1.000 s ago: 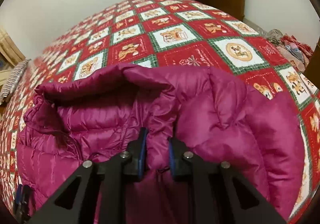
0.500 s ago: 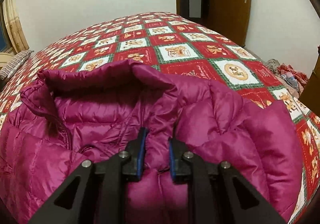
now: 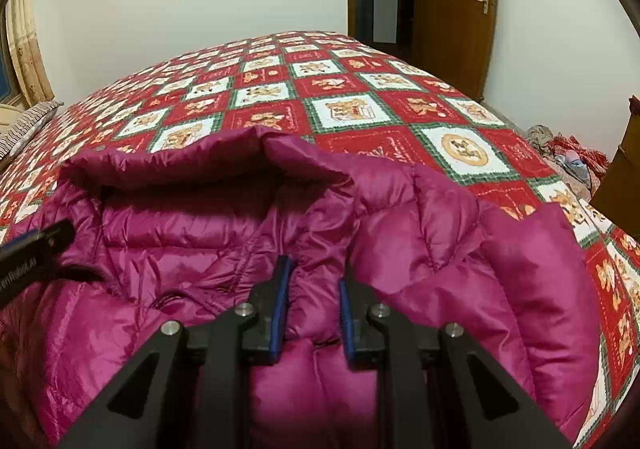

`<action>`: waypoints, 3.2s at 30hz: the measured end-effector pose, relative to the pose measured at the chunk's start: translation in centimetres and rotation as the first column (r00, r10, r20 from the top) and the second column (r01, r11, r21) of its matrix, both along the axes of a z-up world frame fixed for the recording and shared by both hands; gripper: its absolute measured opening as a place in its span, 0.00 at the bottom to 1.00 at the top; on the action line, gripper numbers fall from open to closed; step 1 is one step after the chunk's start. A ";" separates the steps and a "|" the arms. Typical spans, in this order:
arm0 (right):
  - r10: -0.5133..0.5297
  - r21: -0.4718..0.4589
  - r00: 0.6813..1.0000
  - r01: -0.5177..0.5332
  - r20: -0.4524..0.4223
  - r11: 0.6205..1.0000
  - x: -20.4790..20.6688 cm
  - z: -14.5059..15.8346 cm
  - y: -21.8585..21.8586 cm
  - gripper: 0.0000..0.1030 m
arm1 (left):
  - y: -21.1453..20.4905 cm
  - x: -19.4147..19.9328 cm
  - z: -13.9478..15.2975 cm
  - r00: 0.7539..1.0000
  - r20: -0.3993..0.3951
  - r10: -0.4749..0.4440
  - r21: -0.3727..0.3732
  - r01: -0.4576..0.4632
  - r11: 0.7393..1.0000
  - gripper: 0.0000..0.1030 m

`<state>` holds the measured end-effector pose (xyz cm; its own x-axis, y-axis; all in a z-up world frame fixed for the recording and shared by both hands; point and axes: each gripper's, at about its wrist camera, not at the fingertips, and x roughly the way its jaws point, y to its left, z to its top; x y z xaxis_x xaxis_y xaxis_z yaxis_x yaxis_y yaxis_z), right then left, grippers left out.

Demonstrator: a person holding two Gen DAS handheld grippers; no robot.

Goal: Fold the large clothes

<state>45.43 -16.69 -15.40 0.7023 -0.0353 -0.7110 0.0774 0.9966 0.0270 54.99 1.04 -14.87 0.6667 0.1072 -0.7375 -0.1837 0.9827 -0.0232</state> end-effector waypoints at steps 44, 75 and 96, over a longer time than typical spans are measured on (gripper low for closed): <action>0.132 -0.083 0.985 -0.142 -0.110 0.986 5.3 0.0 0.1 0.45 | 0.8 -0.4 -1.3 0.999 0.030 0.017 -0.068 -0.015 0.998 0.50; 0.135 -0.145 0.990 -0.139 -0.032 0.980 4.4 -0.3 0.7 0.46 | -2.2 5.6 -1.3 1.000 -0.028 0.006 0.233 0.000 0.973 0.69; 0.143 -0.157 0.989 -0.147 -0.039 0.977 4.6 -0.5 0.6 0.47 | -1.8 6.2 -1.4 1.000 -0.017 0.002 0.190 0.001 0.982 0.69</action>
<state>50.02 -16.04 -15.91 0.6888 -0.0486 -0.7234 -0.0695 0.9887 -0.1326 61.18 -0.79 -16.32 0.6544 0.2467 -0.7147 -0.1829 0.9688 0.1670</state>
